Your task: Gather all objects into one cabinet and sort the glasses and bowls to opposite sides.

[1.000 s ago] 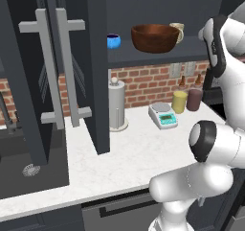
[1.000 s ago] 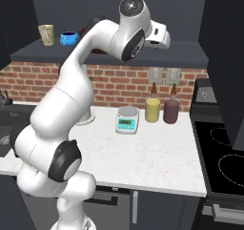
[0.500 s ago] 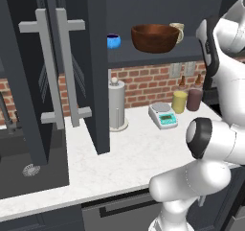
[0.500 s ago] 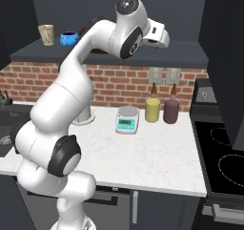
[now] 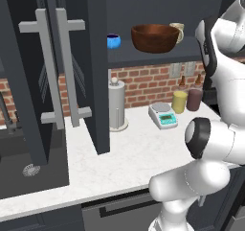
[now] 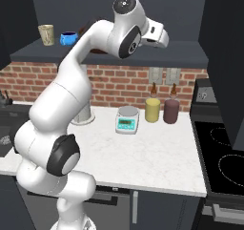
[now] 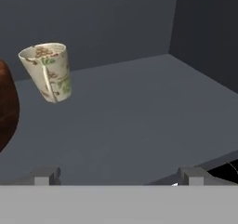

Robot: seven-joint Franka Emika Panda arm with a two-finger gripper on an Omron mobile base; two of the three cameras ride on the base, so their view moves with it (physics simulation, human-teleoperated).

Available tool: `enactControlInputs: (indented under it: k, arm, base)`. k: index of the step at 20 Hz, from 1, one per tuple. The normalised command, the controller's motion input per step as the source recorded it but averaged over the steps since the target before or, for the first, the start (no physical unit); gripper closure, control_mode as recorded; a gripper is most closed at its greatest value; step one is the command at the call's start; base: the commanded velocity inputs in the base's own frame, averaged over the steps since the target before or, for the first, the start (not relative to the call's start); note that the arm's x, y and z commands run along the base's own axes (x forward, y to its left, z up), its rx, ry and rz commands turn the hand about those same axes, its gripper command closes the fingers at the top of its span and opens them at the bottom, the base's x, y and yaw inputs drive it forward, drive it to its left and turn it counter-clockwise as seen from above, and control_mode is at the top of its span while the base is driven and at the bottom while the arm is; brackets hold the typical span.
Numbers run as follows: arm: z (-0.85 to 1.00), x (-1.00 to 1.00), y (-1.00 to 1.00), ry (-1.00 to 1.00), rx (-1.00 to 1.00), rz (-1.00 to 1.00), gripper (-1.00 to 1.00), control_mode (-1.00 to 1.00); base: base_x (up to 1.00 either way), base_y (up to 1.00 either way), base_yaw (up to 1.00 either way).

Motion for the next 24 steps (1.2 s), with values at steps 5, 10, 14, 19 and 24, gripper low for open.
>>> enactControlInputs:
  k: [5,10,14,19,24]
  arm:
    - [0.0,0.02,0.13,-0.03,0.0,0.07,-1.0,-1.0]
    - [0.0,0.12,0.04,-0.01,0.0,0.18,-1.0,-1.0]
    - [0.0,0.2,-0.02,0.0,0.02,0.14,-1.0,-1.0]
    - [0.0,0.18,-0.1,0.0,0.03,0.09,-1.0,-1.0]
    - [0.0,0.19,-0.11,0.0,0.0,0.04,-1.0,-1.0]
  base:
    - [0.0,0.0,0.0]
    - [0.0,0.0,0.0]
    - [0.0,0.0,0.0]
    - [0.0,0.0,0.0]
    - [0.0,0.0,0.0]
